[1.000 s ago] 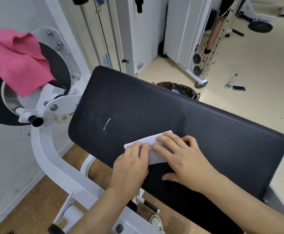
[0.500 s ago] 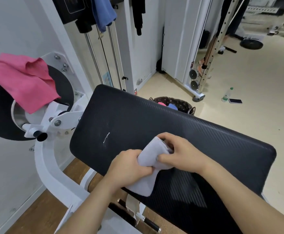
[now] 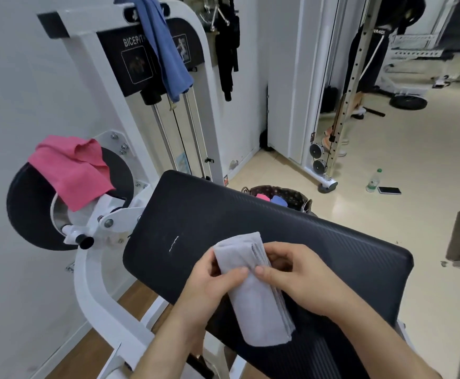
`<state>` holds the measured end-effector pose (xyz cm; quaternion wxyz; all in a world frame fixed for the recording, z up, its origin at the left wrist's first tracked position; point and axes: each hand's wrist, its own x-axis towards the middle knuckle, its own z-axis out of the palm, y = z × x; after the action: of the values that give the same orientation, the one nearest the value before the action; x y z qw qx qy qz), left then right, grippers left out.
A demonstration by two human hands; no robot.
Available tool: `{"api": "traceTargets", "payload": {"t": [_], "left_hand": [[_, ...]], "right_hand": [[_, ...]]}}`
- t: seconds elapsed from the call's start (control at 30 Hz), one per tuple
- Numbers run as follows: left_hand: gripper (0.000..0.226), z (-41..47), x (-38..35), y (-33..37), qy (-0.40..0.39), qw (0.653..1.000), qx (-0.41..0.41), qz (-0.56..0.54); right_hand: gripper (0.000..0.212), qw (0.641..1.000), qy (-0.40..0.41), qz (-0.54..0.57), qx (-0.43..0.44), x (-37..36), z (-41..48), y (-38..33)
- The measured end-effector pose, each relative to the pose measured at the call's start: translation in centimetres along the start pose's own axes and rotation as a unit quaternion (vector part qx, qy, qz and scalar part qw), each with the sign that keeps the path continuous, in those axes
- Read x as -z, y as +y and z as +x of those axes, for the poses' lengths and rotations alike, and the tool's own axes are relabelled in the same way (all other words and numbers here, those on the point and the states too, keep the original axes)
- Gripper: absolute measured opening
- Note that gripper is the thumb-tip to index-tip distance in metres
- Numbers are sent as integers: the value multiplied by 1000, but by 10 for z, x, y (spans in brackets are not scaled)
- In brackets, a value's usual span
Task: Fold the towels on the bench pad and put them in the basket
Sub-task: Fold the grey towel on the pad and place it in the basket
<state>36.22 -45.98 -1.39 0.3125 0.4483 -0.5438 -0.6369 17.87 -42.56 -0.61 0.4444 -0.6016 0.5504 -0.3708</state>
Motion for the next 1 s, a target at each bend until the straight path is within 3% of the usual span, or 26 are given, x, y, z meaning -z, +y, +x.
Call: {"api": "traceTargets", "payload": {"t": [0.13,0.27,0.37,0.43,0.47,0.53,0.6,0.7,0.77,0.83,0.93,1.0], "left_hand": [[45,-11,-18,19,56,982,-91,157],[29,-36,-64,30,100,951,-150,253],[26,-62,-113,31,181,916,-209,290],[24,-79,-148,33,245,856,-269,367],[22,-90,-167,35,264,815,-308,413],[21,-110,-204,38,266,733,-397,483],[17,-129,-240,31,257,652,-465,540],[1,-153,-280,3,264,577,-493,595],[3,-167,-295,-16,271,579,-481,600],[8,-182,-305,-30,266,601,-439,612],[43,-205,-318,-42,204,697,-350,591],[47,-224,-323,-43,203,747,-331,540]], "right_hand": [[25,996,-50,-53,44,21,-25,-4],[21,982,-56,-147,104,52,-54,-1],[29,975,-20,-182,124,75,-87,3],[28,992,12,-98,83,95,-112,5],[26,1000,-6,-6,29,106,-128,4],[33,981,-104,147,-74,126,-159,1],[41,960,-151,221,-77,136,-184,6],[43,951,-91,291,-55,144,-210,16],[43,955,-65,287,-40,146,-228,21],[45,970,-54,238,-12,145,-247,24],[61,994,-1,93,58,145,-271,33],[70,995,5,5,101,148,-288,35]]}}
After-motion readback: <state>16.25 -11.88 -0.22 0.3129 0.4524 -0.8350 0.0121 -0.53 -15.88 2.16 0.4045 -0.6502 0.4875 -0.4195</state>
